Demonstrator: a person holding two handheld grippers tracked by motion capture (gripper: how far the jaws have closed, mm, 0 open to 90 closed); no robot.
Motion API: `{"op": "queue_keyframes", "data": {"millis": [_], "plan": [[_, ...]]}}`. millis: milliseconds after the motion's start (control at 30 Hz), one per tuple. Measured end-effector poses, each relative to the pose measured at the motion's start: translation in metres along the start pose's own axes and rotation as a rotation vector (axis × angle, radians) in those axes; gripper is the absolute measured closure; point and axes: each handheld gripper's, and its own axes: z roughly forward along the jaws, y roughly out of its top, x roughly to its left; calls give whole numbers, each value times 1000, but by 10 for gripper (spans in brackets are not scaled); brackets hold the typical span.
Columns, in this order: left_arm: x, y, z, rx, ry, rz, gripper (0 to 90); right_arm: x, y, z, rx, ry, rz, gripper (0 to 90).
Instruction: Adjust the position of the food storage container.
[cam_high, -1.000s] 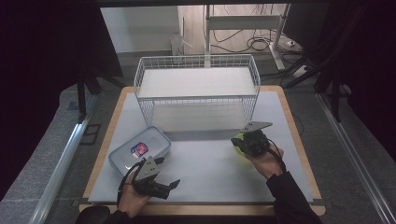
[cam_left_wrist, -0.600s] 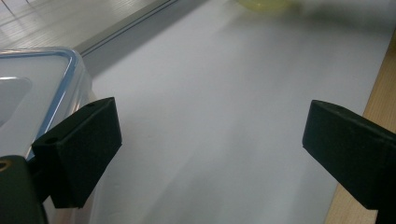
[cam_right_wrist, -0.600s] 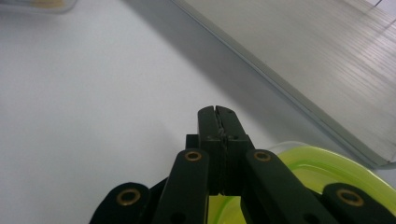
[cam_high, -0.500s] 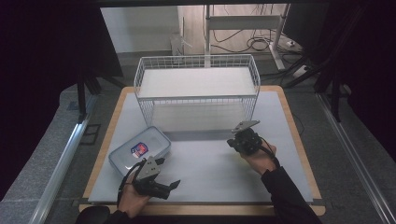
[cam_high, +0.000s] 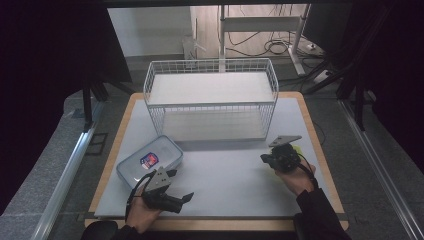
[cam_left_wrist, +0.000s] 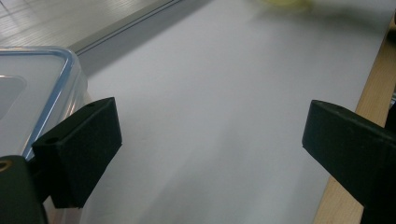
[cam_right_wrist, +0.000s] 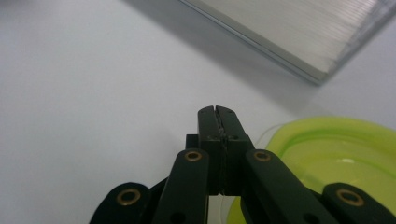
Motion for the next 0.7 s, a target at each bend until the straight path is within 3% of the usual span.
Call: {"op": "queue_keyframes", "data": {"millis": [167,300,433,600,700], "plan": [[-1,7,-8,11,16,-8,73,0,-3,-6,-22,-1,7,900],[2,14,-27,17,73,9,289,6,1,-7,-56,12,0,900],[17,14,-48,5,130,-38,543,10,3,-6,-70,29,0,900],[42,7,-75,-4,245,-121,802,15,6,-5,-86,42,-2,900],[59,-3,-96,21,355,-151,900,19,9,-1,-84,47,7,900]]}}
